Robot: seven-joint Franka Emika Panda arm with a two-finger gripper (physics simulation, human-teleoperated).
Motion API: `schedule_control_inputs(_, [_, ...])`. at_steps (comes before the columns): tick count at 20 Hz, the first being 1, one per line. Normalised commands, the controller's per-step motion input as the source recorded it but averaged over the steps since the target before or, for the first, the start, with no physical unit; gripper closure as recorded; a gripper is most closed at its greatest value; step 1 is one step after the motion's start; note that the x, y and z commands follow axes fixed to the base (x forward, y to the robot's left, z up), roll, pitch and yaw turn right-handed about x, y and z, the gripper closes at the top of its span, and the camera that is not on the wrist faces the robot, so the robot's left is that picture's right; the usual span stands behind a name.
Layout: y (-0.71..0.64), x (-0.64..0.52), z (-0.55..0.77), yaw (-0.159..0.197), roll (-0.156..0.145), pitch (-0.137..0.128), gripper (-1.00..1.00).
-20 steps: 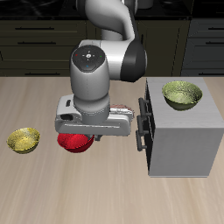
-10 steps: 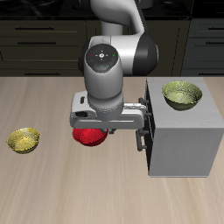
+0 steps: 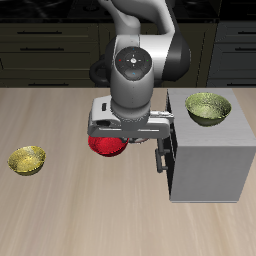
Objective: Place the red bowl on the plate
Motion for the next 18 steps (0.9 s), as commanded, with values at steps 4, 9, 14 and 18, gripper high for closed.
schedule_control_inputs(4, [-0.04, -0.38, -0.03, 0.004, -0.024, -0.012, 1.0])
schedule_control_inputs(9, [0.04, -0.27, -0.05, 0.003, 0.011, -0.004, 1.0])
schedule_control_inputs(14, [0.06, -0.15, -0.09, -0.026, 0.025, 0.016, 1.0])
schedule_control_inputs(18, [0.14, -0.21, -0.08, -0.014, 0.045, 0.007, 1.0])
